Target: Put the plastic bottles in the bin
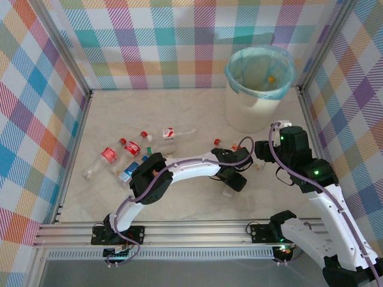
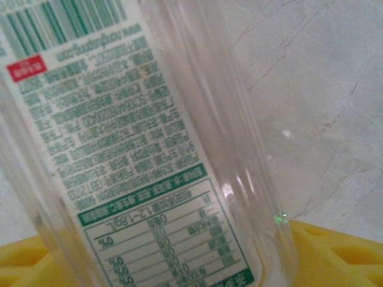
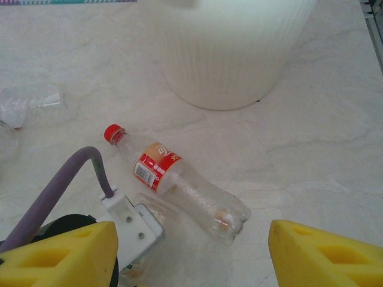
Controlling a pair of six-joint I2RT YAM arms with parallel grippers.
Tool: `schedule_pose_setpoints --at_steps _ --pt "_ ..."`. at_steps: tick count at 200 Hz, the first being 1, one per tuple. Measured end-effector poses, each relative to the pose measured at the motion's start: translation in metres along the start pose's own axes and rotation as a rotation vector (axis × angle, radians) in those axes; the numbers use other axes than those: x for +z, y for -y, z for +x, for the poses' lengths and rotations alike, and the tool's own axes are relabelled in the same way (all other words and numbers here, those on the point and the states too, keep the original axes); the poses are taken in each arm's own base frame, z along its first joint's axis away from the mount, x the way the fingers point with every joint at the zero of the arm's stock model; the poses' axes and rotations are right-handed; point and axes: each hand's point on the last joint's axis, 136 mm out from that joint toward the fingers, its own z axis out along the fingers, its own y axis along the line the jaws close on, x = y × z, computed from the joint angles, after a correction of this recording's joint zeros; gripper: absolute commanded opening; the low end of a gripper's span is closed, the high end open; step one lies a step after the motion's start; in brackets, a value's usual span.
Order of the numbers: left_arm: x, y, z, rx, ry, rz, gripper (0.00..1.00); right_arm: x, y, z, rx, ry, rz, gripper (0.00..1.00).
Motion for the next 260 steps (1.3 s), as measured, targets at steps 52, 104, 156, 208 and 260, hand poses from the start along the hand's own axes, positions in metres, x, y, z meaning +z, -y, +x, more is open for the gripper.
schedule_pose_setpoints --at_steps 52,104,156,208,260 --pt "-0.002 -0.001 0.0 0.018 0.005 -0.002 0.66 -0.001 -0.002 -0.001 0.0 0.003 -0.009 0.67" --pt "-0.067 -0.004 0.007 0.08 0.126 0.043 0.65 -0.02 -0.024 -0.023 0.009 0.063 -0.145 0.69" --pt "-0.223 0.005 -0.009 0.239 0.594 0.176 0.67 -0.064 -0.098 -0.056 -0.009 0.194 -0.61 0.83" --pt "-0.272 -0.003 -0.003 0.334 0.794 0.155 0.66 -0.079 -0.14 -0.074 -0.026 0.153 -0.877 0.85" --pt "-0.281 -0.007 0.003 0.364 0.845 0.145 0.66 -0.081 -0.155 -0.075 -0.027 0.091 -0.97 0.85"
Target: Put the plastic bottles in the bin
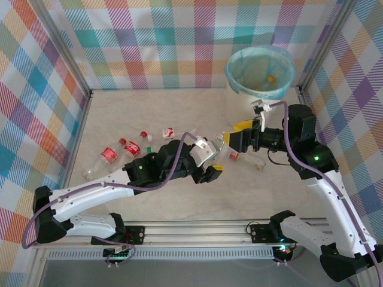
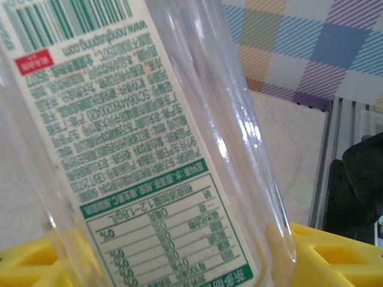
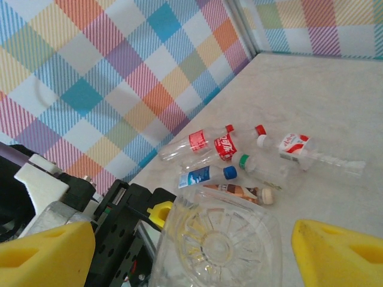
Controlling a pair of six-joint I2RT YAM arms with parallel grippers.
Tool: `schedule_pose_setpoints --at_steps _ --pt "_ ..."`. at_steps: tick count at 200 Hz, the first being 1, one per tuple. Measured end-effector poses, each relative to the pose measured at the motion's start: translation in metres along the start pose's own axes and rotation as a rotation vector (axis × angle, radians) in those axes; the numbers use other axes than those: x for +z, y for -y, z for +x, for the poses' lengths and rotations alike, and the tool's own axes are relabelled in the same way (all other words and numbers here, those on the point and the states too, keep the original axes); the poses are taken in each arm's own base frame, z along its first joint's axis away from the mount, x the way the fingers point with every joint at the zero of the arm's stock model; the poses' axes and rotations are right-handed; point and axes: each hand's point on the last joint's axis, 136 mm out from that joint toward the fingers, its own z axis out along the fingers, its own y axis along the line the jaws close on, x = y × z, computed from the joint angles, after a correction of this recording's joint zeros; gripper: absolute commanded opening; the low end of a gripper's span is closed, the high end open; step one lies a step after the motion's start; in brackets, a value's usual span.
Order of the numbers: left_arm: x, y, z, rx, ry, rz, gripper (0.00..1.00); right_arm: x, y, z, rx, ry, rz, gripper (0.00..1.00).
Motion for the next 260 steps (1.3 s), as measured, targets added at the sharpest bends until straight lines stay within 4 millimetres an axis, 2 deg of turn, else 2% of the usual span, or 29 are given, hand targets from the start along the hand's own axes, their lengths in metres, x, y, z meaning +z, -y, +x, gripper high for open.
schedule_pose_setpoints --at_steps 38,80,125,139,153,170,200,215,230,260 --pt "-0.009 -0.003 -0.01 0.027 0.037 -0.015 0.65 0.01 -0.004 0.002 0.017 -0.045 -0.029 0.84" --pt "-0.011 -0.005 -0.014 0.047 0.054 -0.028 0.65 0.021 -0.01 0.012 0.032 -0.106 -0.065 0.81" --pt "-0.011 -0.008 -0.014 0.051 0.052 -0.045 0.65 0.032 -0.007 0.025 0.056 -0.169 -0.071 0.65" --pt "-0.011 -0.009 -0.013 0.051 0.05 -0.054 0.68 0.032 -0.007 0.024 0.058 -0.172 -0.066 0.61" --pt "-0.011 -0.012 -0.014 0.053 0.053 -0.069 0.78 0.032 -0.008 0.022 0.051 -0.169 -0.068 0.55" --pt "-0.013 -0.018 -0.016 0.043 0.057 -0.105 0.89 0.03 -0.01 0.016 0.041 -0.156 -0.053 0.43" --pt "-0.024 -0.032 -0.023 0.035 0.084 -0.183 0.96 0.023 -0.004 -0.023 -0.015 -0.071 0.067 0.43" --pt "-0.034 -0.038 -0.031 0.029 0.11 -0.218 0.97 0.016 0.004 -0.051 -0.066 0.008 0.168 0.44" --pt "-0.045 -0.043 -0.042 0.022 0.144 -0.246 0.97 0.005 0.012 -0.081 -0.131 0.088 0.283 0.39" --pt "-0.068 -0.049 -0.064 0.004 0.214 -0.282 0.98 -0.016 0.03 -0.152 -0.3 0.244 0.524 0.35"
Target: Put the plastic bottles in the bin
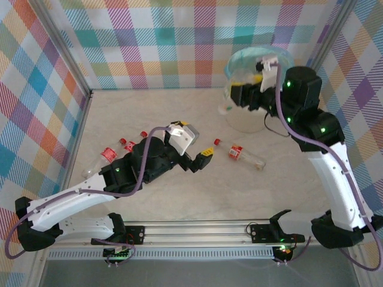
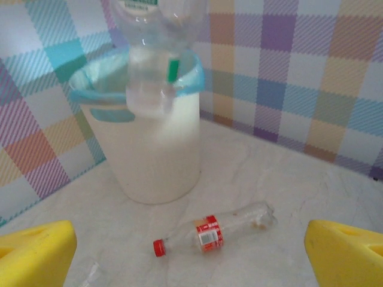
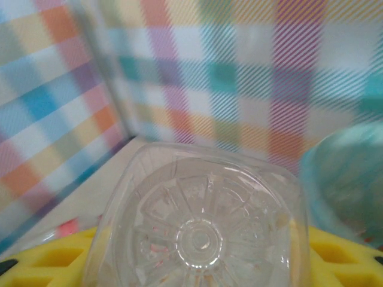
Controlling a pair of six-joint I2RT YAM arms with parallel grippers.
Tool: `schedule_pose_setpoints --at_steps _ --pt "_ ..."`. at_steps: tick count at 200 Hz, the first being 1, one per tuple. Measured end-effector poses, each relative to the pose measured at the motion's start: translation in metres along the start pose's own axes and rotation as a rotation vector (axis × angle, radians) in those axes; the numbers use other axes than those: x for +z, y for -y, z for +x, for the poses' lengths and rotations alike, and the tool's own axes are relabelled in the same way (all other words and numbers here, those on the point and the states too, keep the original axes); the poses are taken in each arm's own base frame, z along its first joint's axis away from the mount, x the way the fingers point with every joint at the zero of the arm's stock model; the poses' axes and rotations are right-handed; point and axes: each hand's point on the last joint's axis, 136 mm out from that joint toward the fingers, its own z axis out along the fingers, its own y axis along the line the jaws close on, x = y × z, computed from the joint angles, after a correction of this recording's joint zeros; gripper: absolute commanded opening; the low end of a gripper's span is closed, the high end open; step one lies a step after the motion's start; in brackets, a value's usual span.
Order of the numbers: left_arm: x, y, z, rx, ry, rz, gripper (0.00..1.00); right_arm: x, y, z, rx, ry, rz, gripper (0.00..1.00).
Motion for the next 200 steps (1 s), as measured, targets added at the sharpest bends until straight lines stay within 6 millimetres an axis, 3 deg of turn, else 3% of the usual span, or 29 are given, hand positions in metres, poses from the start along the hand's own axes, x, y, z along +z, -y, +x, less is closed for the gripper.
schedule_pose_setpoints --at_steps 24,45,65,85,123,159,200 --pt "-0.008 -0.006 -0.006 -0.016 0.019 -0.02 0.97 0.02 0.039 -0.039 -0.124 0.089 0.201 0.35" --pt "-0.011 -0.01 -0.008 -0.039 0.024 -0.039 0.98 0.045 0.084 -0.053 -0.178 0.093 0.374 0.37" --pt "-0.014 -0.015 -0.005 -0.062 0.018 -0.06 0.98 0.073 0.126 -0.048 -0.192 0.049 0.501 0.37" --pt "-0.015 -0.019 0.002 -0.081 0.0 -0.085 0.98 0.1 0.155 -0.025 -0.19 -0.033 0.577 0.37" --pt "-0.013 -0.031 0.018 -0.126 -0.052 -0.142 0.98 0.13 0.164 0.022 -0.122 -0.164 0.574 0.41" --pt "-0.013 -0.045 0.03 -0.18 -0.089 -0.196 0.98 0.138 0.166 0.04 -0.054 -0.202 0.574 0.46" --pt "-0.014 -0.052 0.049 -0.209 -0.147 -0.23 0.98 0.163 0.17 0.073 -0.021 -0.276 0.572 0.54"
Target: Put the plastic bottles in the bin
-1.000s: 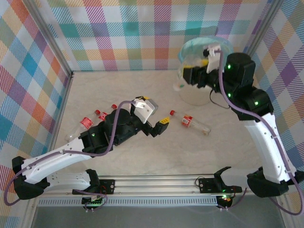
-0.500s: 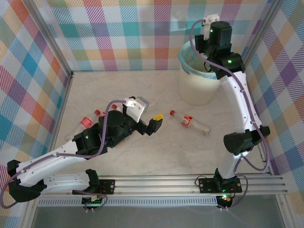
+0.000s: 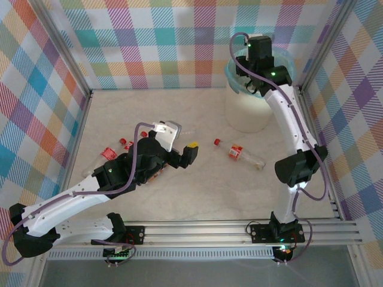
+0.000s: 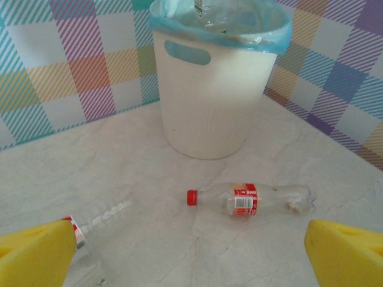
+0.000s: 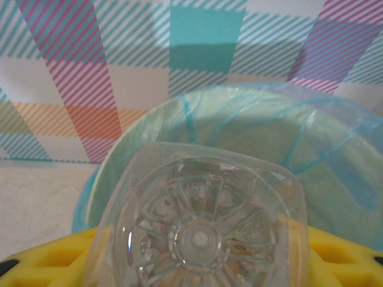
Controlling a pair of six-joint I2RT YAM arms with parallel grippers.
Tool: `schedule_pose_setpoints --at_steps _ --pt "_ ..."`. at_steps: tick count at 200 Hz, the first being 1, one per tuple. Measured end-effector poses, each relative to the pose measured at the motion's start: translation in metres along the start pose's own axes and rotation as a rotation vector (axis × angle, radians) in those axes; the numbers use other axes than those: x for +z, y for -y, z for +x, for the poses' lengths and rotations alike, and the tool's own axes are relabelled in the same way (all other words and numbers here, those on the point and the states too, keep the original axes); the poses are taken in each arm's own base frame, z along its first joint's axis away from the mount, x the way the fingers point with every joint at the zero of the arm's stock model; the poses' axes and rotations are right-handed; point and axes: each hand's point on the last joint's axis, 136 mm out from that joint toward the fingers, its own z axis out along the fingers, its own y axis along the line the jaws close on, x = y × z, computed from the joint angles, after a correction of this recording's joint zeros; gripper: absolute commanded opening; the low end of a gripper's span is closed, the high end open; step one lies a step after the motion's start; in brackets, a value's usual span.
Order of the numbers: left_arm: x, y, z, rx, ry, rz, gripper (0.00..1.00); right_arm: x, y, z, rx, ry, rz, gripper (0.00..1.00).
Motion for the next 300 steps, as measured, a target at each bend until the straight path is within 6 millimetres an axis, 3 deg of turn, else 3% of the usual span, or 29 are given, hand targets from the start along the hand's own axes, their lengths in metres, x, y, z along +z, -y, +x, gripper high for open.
schedule_pose_setpoints --at_steps 52,189,222,253,276,300 --pt "0.002 -0.006 0.006 -0.021 -0.022 -0.019 0.98 0.026 -0.007 0.028 0.001 -0.087 0.007 0.72" --pt "0.011 -0.019 0.015 -0.035 -0.06 -0.062 0.98 0.032 -0.009 0.035 0.003 -0.12 0.01 0.73" --pt "0.018 -0.029 0.024 -0.039 -0.128 -0.109 0.98 0.012 -0.018 0.012 0.035 -0.069 -0.036 0.72" --pt "0.029 -0.048 0.034 -0.086 -0.197 -0.178 0.98 -0.025 -0.052 -0.003 0.002 -0.015 -0.122 0.72" --pt "0.036 -0.066 0.051 -0.118 -0.292 -0.221 0.96 -0.063 -0.078 -0.003 -0.043 0.012 -0.211 0.72" --pt "0.036 -0.097 0.076 -0.154 -0.414 -0.294 0.96 -0.102 -0.096 0.014 -0.074 0.019 -0.315 0.72"
